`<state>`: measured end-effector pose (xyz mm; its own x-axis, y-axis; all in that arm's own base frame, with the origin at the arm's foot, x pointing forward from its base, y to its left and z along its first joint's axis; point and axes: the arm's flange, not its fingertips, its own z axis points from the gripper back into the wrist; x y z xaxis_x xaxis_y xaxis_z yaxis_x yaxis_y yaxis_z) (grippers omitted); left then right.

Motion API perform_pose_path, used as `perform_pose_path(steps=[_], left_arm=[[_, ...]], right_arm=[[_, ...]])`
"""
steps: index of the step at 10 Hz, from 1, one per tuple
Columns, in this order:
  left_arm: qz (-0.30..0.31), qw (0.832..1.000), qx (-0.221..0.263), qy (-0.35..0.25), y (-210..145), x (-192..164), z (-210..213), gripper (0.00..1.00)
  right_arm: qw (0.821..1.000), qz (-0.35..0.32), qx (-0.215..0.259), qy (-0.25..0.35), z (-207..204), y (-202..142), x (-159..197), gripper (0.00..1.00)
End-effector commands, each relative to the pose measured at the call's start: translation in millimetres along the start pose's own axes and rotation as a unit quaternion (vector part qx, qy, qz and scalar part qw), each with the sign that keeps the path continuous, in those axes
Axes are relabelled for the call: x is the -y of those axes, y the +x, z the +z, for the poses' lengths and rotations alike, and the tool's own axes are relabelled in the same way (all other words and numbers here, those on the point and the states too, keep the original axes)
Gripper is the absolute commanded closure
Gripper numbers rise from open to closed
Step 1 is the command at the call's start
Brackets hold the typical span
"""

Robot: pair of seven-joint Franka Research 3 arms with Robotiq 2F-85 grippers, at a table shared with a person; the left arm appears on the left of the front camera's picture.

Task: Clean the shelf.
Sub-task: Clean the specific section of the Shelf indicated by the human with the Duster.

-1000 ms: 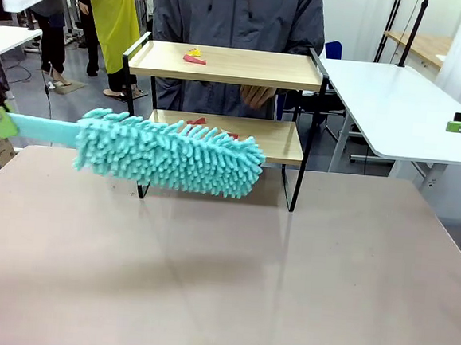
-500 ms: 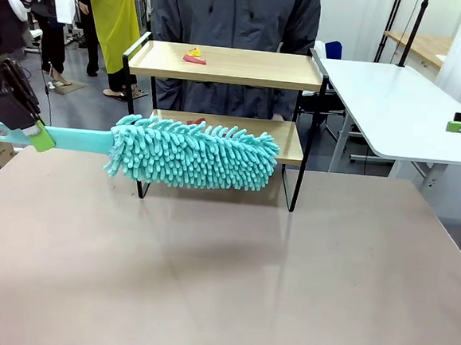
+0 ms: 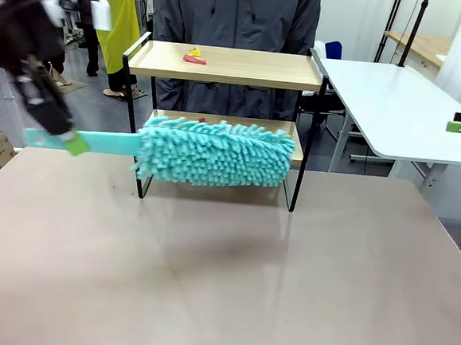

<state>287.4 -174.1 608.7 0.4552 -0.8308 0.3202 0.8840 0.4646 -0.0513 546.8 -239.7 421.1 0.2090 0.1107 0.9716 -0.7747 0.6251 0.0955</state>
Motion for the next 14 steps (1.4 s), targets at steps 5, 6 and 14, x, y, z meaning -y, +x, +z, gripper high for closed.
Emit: perform_pose_path(steps=[5, 6, 14], left_arm=[[0.135, 0.987, 0.083, 0.027, 61.7, 11.6, -33.3, 0.87], [0.154, 0.984, 0.088, 0.029, 78.4, 13.4, -40.1, 0.87], [0.295, 0.948, 0.095, 0.072, 186.7, 47.5, -100.0, 0.87]], right_arm=[[1.000, 0.003, -0.002, -0.001, -1.3, 2.2, -0.4, 0.00], [1.000, 0.003, -0.002, -0.001, -1.3, 2.2, -0.4, 0.00], [1.000, 0.003, -0.002, -0.001, -1.3, 2.2, -0.4, 0.00]])
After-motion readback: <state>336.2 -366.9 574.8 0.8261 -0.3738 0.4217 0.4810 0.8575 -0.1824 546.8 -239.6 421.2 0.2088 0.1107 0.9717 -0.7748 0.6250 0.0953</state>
